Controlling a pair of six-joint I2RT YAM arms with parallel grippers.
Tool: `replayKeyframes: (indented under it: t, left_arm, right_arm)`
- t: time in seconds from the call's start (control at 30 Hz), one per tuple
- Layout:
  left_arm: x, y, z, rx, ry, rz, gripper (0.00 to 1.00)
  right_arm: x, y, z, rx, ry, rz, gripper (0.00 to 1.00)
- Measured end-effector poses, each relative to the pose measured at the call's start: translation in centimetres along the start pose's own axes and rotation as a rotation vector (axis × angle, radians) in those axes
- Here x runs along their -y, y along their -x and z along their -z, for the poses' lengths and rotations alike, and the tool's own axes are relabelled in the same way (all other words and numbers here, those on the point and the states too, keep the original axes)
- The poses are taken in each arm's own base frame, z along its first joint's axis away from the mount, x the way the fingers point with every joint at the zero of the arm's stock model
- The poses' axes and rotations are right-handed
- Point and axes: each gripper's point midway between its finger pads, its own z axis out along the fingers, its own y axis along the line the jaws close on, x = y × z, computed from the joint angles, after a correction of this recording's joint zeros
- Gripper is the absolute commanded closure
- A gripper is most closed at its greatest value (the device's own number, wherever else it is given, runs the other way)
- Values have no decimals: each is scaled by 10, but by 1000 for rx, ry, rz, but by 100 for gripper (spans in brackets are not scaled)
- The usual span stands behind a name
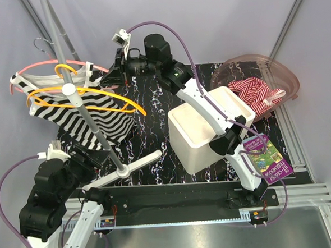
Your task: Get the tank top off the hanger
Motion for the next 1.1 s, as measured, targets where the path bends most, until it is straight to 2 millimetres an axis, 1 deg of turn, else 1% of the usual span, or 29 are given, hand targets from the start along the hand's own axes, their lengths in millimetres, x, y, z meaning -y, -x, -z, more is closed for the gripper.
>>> replayKeyframes:
  t: [0.23, 0.3, 0.4, 0.53, 0.63, 0.73, 0.83, 0.9, 1.03, 1.1]
  left_arm:
    - [-5, -3, 0, 1, -2, 4, 24]
    - [-6, -4, 1, 9, -11, 8, 24]
    - [-11, -7, 0, 11, -13, 25, 24]
    - [-23, -15, -7, -4, 9, 56, 24]
    - [-30, -19, -14, -16, 29, 79, 24]
    - [-34, -22, -16, -18, 33, 99, 25]
    - [-38, -25, -18, -17, 32, 123, 25]
    - [-40, -26, -19, -15, 31, 144, 27]
    - [-46, -28, -26, -6, 41, 195, 28]
    - [-51, -29, -32, 4, 59, 252, 30]
  right_arm:
    - [-12, 1, -10, 13, 6, -8, 100]
    - [-12, 1, -11, 15, -5, -17, 100]
    - [-5, -4, -13, 13, -33, -29, 100]
    - [12, -32, -16, -39, -88, -79, 100]
    - [23, -65, -12, -114, -133, -136, 100]
    - [29, -89, -5, -172, -161, -178, 100]
    - [34, -101, 4, -201, -187, -203, 100]
    - [38, -105, 14, -211, -205, -217, 100]
    - [42, -111, 42, -211, -246, -255, 100]
    - [43, -113, 60, -192, -270, -280, 100]
